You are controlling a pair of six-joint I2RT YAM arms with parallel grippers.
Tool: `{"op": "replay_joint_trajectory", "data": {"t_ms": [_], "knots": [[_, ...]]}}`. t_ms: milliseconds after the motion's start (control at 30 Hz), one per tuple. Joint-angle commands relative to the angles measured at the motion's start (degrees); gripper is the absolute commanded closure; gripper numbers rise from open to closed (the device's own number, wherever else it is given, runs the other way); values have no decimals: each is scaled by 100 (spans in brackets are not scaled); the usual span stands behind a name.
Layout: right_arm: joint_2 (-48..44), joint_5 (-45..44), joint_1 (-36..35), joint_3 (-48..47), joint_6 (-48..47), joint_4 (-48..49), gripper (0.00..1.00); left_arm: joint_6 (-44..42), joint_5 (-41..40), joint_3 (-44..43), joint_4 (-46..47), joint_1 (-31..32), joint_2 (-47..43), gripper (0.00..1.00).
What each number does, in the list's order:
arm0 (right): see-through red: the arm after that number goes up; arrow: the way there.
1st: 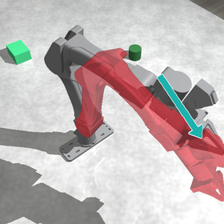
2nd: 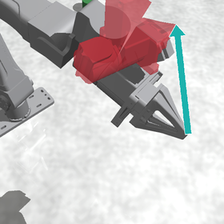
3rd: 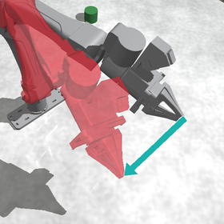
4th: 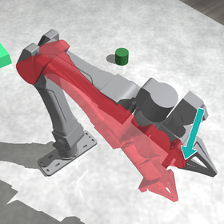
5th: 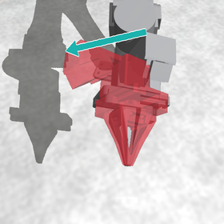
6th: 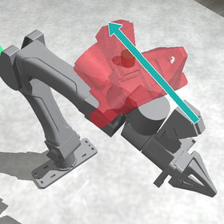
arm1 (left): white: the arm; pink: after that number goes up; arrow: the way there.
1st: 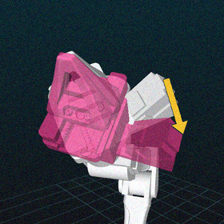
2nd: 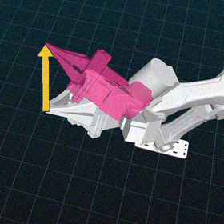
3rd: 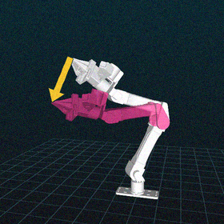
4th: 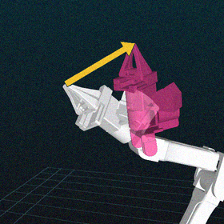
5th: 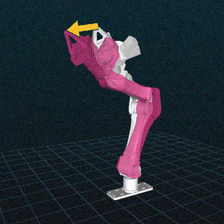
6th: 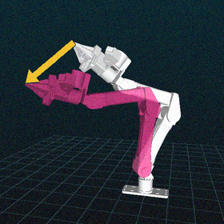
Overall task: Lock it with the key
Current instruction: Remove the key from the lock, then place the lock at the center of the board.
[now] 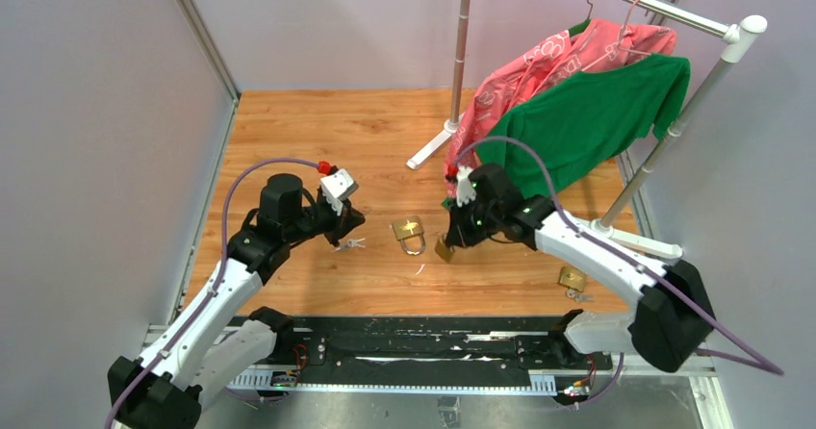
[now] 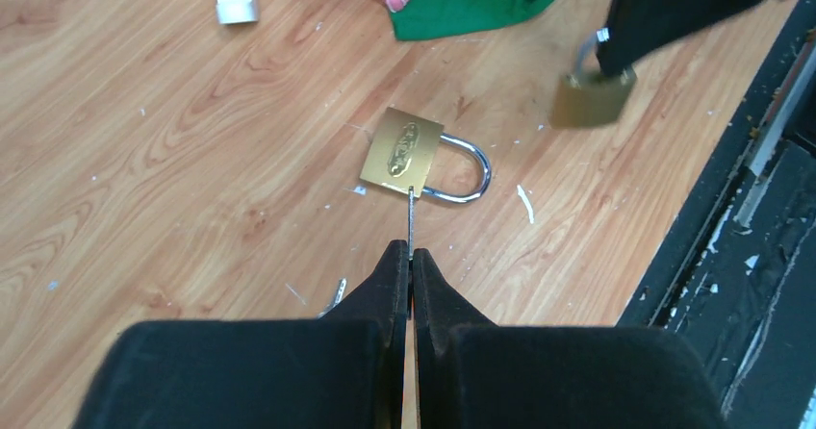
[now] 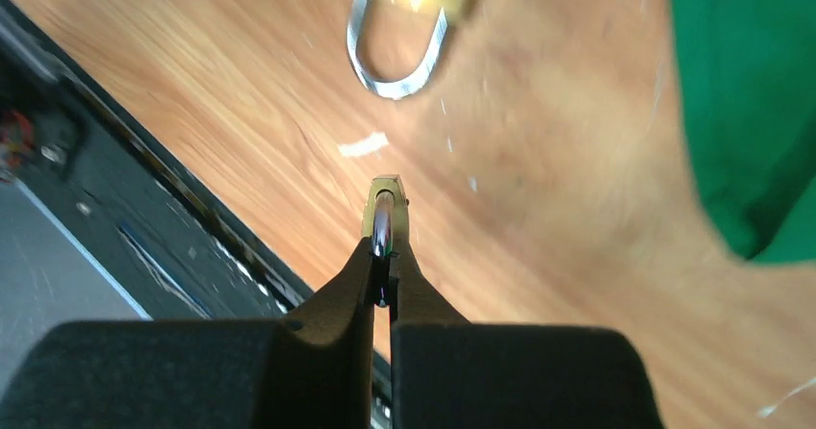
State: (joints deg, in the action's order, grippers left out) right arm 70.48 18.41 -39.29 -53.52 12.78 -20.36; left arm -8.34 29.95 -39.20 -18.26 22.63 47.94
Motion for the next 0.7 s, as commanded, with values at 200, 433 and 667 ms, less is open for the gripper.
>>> {"op": "replay_joint_trajectory", "data": {"t_ms": [200,433,667], "knots": [[1092,550,-95,383,1100,68,100,61,-263,411,490,-22,-380,100],[1326,351,45,468,1121,158,99,-65,-261,400,383,-22,-407,100],[1494,-22,102,354,935,-288,73,-614,-195,327,180,-22,-324,100]]}}
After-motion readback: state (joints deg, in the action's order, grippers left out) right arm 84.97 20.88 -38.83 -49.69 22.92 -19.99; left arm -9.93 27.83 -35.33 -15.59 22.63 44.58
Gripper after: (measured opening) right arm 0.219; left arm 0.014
